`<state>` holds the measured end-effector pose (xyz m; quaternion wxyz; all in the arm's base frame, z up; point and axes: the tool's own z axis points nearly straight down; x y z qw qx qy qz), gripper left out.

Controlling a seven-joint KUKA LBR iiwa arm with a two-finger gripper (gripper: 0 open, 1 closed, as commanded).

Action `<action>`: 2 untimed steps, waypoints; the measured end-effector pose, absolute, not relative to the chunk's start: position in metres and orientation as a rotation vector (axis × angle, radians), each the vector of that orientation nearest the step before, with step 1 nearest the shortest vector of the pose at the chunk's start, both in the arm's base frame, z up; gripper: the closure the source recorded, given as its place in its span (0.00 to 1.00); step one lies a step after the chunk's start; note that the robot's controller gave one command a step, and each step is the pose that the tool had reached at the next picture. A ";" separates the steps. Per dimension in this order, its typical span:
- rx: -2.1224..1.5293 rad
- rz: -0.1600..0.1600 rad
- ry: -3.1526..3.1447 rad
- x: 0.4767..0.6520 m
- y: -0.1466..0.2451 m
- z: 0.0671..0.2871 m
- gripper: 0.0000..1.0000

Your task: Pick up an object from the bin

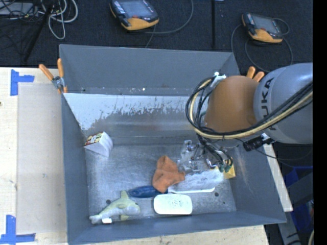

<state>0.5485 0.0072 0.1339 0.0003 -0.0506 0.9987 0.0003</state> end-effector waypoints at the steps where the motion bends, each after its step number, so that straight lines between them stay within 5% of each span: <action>1: -0.076 0.002 3.145 0.565 0.015 0.121 1.00; 2: -0.141 0.000 3.138 0.563 0.033 0.127 1.00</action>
Offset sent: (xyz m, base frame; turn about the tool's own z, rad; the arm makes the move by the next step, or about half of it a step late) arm 0.0059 0.0337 -0.0044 -0.0131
